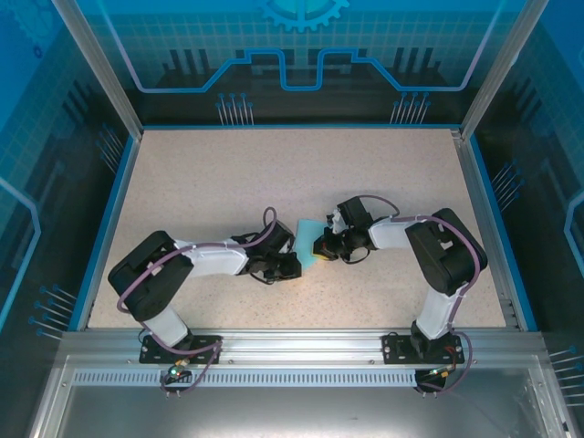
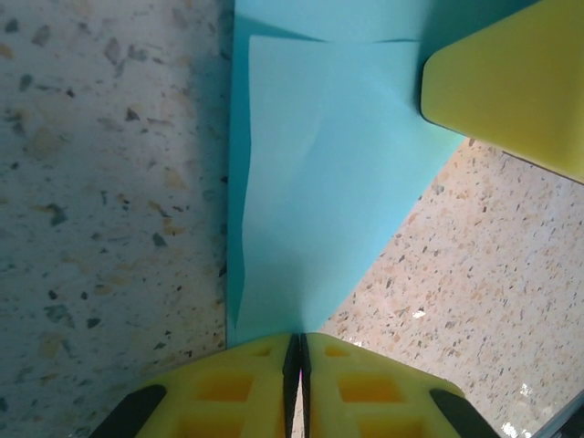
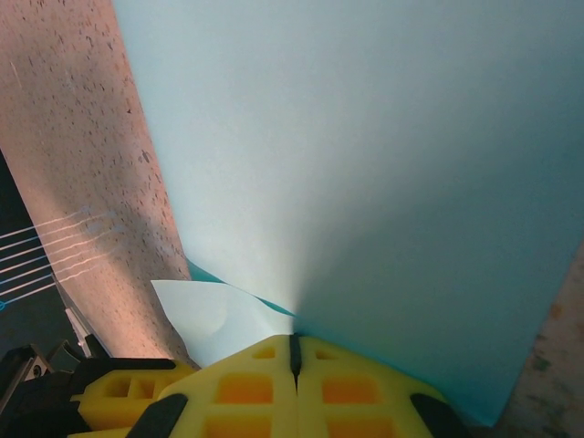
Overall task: Fold a paper plane with a square sheet of paper (pick it up from the middle)
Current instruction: Third fold the triangle at the center of the table.
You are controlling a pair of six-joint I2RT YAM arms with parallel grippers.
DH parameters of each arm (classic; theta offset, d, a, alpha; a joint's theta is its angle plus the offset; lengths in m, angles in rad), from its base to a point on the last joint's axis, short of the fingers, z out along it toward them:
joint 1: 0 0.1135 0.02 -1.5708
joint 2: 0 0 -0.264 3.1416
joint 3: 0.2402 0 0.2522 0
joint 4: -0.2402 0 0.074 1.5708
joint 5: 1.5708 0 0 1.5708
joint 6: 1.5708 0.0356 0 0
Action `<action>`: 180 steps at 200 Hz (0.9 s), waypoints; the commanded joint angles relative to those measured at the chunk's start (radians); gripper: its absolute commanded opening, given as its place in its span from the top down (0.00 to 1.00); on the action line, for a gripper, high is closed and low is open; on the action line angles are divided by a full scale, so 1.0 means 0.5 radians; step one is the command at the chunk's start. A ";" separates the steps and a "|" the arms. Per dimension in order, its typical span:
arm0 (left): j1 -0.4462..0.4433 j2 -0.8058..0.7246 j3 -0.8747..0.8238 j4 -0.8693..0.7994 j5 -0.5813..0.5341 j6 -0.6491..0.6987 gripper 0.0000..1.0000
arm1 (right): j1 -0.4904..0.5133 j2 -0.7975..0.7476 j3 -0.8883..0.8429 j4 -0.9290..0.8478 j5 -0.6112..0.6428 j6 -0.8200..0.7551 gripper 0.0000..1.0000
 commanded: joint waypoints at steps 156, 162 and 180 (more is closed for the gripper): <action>0.036 -0.382 0.044 -0.266 -0.091 0.023 0.84 | -0.049 0.037 -0.058 -0.220 0.188 -0.031 0.96; 0.043 -0.345 0.093 -0.257 -0.084 0.031 0.84 | -0.049 0.036 -0.060 -0.220 0.194 -0.031 0.96; 0.052 -0.194 0.218 -0.223 -0.089 0.060 0.85 | -0.050 0.035 -0.059 -0.219 0.192 -0.030 0.96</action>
